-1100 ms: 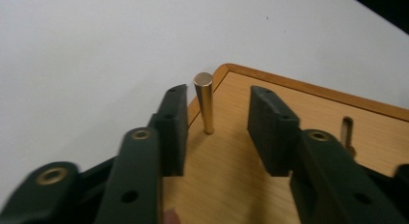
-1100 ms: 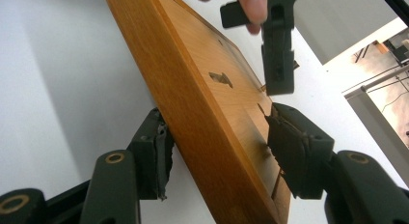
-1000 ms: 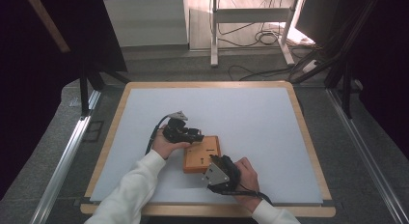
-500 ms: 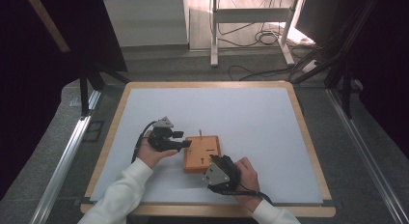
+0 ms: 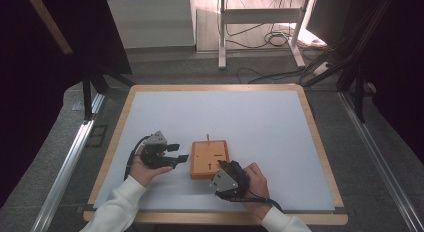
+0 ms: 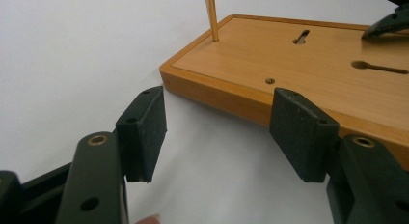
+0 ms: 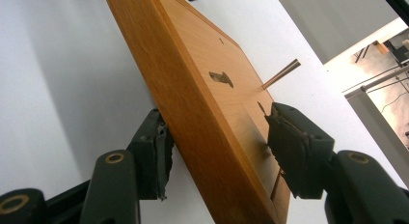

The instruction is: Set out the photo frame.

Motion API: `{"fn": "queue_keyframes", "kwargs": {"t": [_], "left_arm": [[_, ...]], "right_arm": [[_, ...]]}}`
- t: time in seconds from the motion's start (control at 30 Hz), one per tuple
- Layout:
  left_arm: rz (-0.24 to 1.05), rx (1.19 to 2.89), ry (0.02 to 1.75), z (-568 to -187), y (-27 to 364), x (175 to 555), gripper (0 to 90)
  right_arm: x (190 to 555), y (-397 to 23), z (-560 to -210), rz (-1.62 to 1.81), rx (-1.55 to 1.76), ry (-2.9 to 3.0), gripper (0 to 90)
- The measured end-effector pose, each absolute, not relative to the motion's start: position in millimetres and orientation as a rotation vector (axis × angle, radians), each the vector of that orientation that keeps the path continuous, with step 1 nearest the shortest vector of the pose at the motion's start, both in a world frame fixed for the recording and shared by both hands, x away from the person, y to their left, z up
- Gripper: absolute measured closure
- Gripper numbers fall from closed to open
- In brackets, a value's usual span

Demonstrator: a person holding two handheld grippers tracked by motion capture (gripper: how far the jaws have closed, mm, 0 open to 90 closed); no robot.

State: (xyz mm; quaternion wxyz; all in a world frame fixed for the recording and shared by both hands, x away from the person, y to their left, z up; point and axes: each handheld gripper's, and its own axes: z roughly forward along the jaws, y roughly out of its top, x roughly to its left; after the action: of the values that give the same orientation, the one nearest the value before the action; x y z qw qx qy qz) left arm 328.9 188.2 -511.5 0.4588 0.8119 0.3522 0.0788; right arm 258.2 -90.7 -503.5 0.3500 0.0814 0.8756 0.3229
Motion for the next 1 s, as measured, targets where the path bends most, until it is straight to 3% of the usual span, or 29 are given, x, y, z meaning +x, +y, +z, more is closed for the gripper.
{"fn": "queue_keyframes", "kwargs": {"t": [1.0], "left_arm": [[0.180, 2.044, 0.887, -528, 198, 325, 36.9]], "right_arm": [[274, -93, -475, 0.821, 0.201, 2.271, 52.2]]}}
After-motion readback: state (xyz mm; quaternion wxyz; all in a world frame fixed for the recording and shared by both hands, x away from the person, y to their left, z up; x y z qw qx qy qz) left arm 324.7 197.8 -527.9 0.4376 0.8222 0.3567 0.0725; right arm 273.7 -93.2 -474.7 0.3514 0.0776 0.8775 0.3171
